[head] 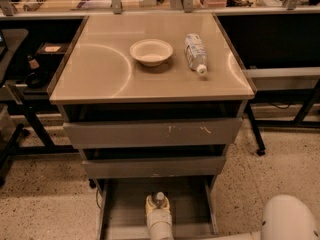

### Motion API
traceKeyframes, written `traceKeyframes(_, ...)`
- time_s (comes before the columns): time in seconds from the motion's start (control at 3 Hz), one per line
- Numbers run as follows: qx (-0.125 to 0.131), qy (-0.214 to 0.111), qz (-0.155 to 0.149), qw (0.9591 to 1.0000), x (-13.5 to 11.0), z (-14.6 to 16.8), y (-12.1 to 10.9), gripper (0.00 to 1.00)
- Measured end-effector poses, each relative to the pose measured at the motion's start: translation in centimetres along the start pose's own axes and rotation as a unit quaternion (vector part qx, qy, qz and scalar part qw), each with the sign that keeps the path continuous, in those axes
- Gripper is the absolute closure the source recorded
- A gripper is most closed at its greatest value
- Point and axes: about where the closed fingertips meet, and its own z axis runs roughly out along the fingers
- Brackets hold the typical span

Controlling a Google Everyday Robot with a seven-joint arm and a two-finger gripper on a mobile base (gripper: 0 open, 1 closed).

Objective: Place water bottle into bottom drawer

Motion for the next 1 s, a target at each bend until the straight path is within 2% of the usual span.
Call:
traceKeyframes(0.67,0.021,0.009,-0.013,0.9997,1.2,1.2,-1.9,1.0)
traceKeyframes(1.0,0.036,0.006,-0.009,0.9993,1.8,2.3,-3.3,1.0)
